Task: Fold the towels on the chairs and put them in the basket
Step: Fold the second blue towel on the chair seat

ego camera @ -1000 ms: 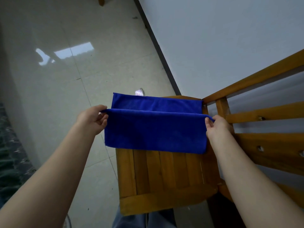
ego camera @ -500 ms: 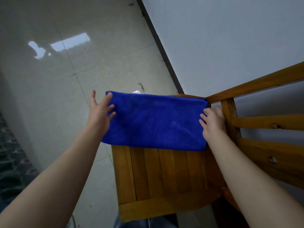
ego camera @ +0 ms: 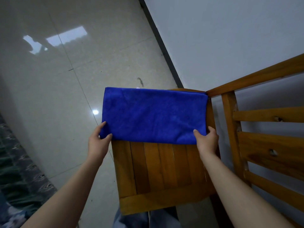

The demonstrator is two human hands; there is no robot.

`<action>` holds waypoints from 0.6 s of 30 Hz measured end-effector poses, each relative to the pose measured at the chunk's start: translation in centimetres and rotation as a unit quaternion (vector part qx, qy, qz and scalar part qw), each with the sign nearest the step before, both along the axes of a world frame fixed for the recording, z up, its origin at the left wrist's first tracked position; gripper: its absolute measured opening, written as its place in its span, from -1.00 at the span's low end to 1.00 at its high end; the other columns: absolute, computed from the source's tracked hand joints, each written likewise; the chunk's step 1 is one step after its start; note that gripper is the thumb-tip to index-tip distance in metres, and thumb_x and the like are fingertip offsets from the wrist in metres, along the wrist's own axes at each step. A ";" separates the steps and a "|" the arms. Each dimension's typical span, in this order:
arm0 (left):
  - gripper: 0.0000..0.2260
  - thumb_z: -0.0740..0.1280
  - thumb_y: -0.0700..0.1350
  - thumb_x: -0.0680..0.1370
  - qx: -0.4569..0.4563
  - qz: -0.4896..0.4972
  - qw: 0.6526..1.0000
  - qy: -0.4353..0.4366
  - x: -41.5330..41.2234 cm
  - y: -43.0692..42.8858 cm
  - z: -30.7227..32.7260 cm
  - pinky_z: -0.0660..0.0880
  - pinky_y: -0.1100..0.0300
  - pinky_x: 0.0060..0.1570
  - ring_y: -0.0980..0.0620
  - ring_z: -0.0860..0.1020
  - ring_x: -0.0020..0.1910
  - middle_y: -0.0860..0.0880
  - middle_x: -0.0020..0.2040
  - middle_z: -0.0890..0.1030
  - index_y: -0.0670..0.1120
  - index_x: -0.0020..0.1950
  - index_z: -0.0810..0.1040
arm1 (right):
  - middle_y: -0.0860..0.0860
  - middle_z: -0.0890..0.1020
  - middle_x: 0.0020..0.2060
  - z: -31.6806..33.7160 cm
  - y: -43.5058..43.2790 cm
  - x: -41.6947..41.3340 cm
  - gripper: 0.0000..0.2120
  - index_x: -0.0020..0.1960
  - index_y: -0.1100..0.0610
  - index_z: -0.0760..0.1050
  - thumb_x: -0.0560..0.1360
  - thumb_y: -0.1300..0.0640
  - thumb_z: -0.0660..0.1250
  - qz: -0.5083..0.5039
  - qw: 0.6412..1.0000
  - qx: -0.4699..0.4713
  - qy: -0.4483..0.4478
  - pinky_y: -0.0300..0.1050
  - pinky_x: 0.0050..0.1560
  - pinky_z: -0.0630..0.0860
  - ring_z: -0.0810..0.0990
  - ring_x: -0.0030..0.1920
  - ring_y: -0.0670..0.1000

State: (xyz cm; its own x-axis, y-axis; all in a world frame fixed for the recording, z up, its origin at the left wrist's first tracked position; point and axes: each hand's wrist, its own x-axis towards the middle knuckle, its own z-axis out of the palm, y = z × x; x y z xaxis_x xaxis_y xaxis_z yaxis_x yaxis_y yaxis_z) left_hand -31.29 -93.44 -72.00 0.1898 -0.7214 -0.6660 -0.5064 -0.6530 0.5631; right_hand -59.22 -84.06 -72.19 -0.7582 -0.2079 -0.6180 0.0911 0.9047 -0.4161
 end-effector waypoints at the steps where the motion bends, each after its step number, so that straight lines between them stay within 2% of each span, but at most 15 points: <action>1: -0.60 0.26 -0.30 0.54 0.000 0.017 1.000 0.002 0.2 -0.1 0.0 0.51 -0.04 0.11 -0.13 0.47 0.19 -0.16 0.32 0.41 -0.07 0.37 0.39 | 0.13 0.51 0.18 0.0 -0.2 -0.4 -0.55 0.31 0.22 0.38 0.47 0.17 0.38 -0.005 1.000 0.003 -0.015 -0.05 0.02 0.54 0.53 0.15 0.15; 2: -0.64 0.26 -0.32 0.53 0.004 0.036 0.999 0.006 0.3 -0.1 0.0 0.52 0.00 0.06 -0.10 0.48 0.14 -0.17 0.30 0.42 -0.09 0.32 0.43 | 0.09 0.57 0.02 -0.1 -0.4 -0.7 -0.74 0.13 0.22 0.48 0.46 0.19 0.38 -0.011 1.000 0.003 -0.027 -0.11 -0.15 0.54 0.57 0.01 0.13; 3: -0.67 0.27 -0.33 0.53 0.010 0.051 0.999 0.009 0.5 0.0 0.1 0.52 0.04 0.01 -0.08 0.48 0.09 -0.18 0.29 0.43 -0.11 0.27 0.46 | 0.06 0.58 -0.15 0.1 -0.4 -0.8 -0.92 -0.09 0.20 0.51 0.46 0.21 0.37 -0.016 0.999 0.005 -0.037 -0.17 -0.30 0.48 0.58 -0.15 0.09; 4: -0.70 0.27 -0.33 0.52 0.016 0.057 0.998 0.010 0.5 0.2 0.2 0.52 0.09 -0.05 -0.06 0.48 0.06 -0.18 0.27 0.44 -0.13 0.24 0.47 | 0.03 0.55 -0.27 0.1 -0.2 -0.9 -0.86 -0.24 0.17 0.45 0.46 0.22 0.37 -0.013 0.999 0.015 -0.027 -0.20 -0.38 0.42 0.54 -0.28 0.04; 5: -0.71 0.27 -0.34 0.51 0.022 0.055 0.998 0.011 0.5 0.5 0.4 0.51 0.14 -0.12 -0.05 0.48 0.03 -0.18 0.26 0.44 -0.13 0.21 0.47 | 0.02 0.52 -0.32 0.2 0.1 -1.1 -0.80 -0.29 0.14 0.40 0.46 0.21 0.37 -0.008 0.999 0.029 -0.013 -0.18 -0.39 0.40 0.49 -0.35 -0.01; 8: -0.67 0.27 -0.36 0.49 0.043 0.025 0.998 0.025 0.1 2.7 0.9 0.49 0.22 -0.24 -0.11 0.51 0.08 -0.18 0.24 0.44 -0.12 0.23 0.44 | -0.01 0.48 -0.31 1.2 0.8 -0.9 -0.84 -0.20 0.10 0.36 0.46 0.20 0.34 -0.005 0.996 0.068 0.054 -0.08 -0.32 0.48 0.47 -0.36 -0.03; 11: -0.52 0.30 -0.32 0.49 0.051 -0.031 0.998 -0.019 -0.4 6.0 1.3 0.52 0.04 0.04 -0.13 0.45 0.18 -0.19 0.32 0.33 -0.06 0.39 0.34 | 0.02 0.52 -0.27 3.1 0.9 0.3 -0.89 -0.10 0.13 0.39 0.46 0.18 0.33 0.013 0.991 0.069 0.111 -0.16 -0.40 0.40 0.46 -0.38 -0.04; 13: -0.44 0.33 -0.19 0.51 0.032 -0.111 0.987 -0.111 -0.7 8.4 1.3 0.38 -0.03 0.26 -0.16 0.29 0.35 -0.18 0.43 0.18 0.01 0.46 0.23 | -0.06 0.46 -0.32 4.7 0.5 1.6 -0.86 -0.12 0.09 0.35 0.46 0.17 0.33 0.060 0.983 0.039 0.167 -0.18 -0.40 0.34 0.43 -0.38 -0.07; 15: -0.40 0.31 -0.04 0.53 -0.015 -0.248 0.949 -0.195 -0.7 10.3 1.1 0.15 -0.10 0.39 -0.18 0.03 0.48 -0.14 0.52 0.01 0.05 0.51 0.11 | -0.09 0.43 -0.28 6.2 0.0 3.4 -0.85 -0.12 0.07 0.34 0.46 0.15 0.33 0.116 0.972 -0.002 0.206 -0.15 -0.32 0.36 0.48 -0.28 -0.02; 17: -0.41 0.25 0.00 0.55 -0.053 -0.346 0.912 -0.214 -0.4 10.7 0.5 0.01 -0.08 0.44 -0.14 -0.09 0.51 -0.11 0.55 -0.07 0.06 0.52 0.06 | -0.08 0.41 -0.15 7.2 -0.5 5.8 -0.88 -0.08 0.09 0.41 0.45 0.14 0.35 0.188 0.954 -0.042 0.228 -0.15 -0.20 0.33 0.42 -0.11 -0.04; 18: -0.43 0.24 -0.02 0.56 -0.053 -0.354 0.913 -0.195 -0.3 10.3 0.2 0.00 -0.04 0.45 -0.11 -0.08 0.52 -0.09 0.55 -0.04 0.05 0.52 0.08 | -0.08 0.39 -0.12 7.4 -0.8 7.1 -0.88 -0.07 0.11 0.44 0.44 0.14 0.37 0.227 0.945 -0.068 0.225 -0.22 -0.15 0.27 0.37 -0.08 -0.07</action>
State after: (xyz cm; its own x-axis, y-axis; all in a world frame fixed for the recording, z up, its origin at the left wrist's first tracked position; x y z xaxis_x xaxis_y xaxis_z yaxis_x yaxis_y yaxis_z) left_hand -31.57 -83.16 -71.79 -0.1406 -0.8124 -0.5659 -0.9562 -0.0368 0.2904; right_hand -52.09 -84.88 -64.78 -0.7521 -0.6286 -0.1980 -0.5069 0.7438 -0.4357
